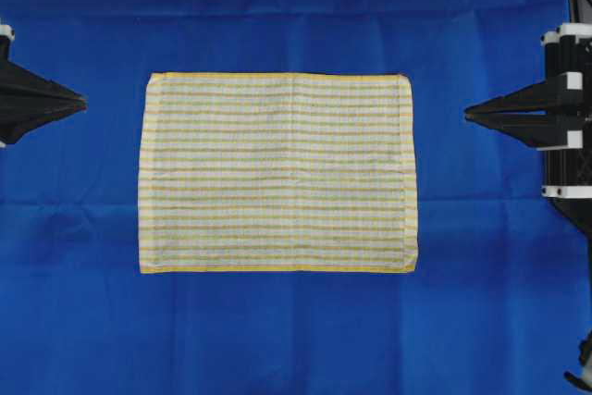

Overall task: Fold the yellow towel.
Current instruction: 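Move both grippers to the towel's top corners and grasp them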

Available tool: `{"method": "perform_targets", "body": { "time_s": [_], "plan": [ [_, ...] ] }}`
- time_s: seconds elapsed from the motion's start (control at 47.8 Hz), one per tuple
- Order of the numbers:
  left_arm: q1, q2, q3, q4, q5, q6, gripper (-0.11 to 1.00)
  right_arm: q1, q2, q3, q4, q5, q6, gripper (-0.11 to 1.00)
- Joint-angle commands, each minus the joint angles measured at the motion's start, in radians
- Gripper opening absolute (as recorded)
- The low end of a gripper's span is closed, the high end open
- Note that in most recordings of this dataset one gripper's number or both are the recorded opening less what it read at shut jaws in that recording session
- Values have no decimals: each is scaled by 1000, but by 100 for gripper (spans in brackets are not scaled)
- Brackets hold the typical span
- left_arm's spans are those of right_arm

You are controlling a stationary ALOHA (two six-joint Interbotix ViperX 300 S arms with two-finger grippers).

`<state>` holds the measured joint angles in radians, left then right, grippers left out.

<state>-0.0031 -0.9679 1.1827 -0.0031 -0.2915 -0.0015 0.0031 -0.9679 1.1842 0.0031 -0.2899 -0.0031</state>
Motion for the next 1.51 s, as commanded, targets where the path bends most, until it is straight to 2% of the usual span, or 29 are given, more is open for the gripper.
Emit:
{"method": "perform_targets", "body": {
  "time_s": [0.0,0.272,0.544,0.649,0.733,0.795,0.9,0.963,1.026,1.193,1.486],
  "plan": [
    [17,20,-8,-35,5,12,0,-23,17,-29,15,-5,8,0],
    [75,114,-5,-37,9,23,0,-175,121,-51,101,78,12,0],
    [176,316,-21,-37,2,26,0,-305,288,-60,167,140,35,0],
    [215,396,-26,-35,-2,26,3,-337,370,-71,176,153,41,1],
    [250,465,-28,-40,-11,23,21,-353,446,-80,183,156,44,7],
    [272,511,-28,-40,-26,20,40,-364,515,-89,190,153,44,22],
    [301,600,-21,-40,-89,18,73,-380,615,-100,195,133,43,54],
    [311,652,-18,-41,-126,18,83,-390,672,-101,195,104,43,71],
    [325,707,-18,-40,-155,18,78,-397,730,-100,198,64,43,75],
    [359,848,-32,-40,-202,18,68,-414,839,-104,219,8,43,65],
    [393,982,-44,-40,-242,18,65,-423,934,-103,249,-38,43,63]
  ]
}}
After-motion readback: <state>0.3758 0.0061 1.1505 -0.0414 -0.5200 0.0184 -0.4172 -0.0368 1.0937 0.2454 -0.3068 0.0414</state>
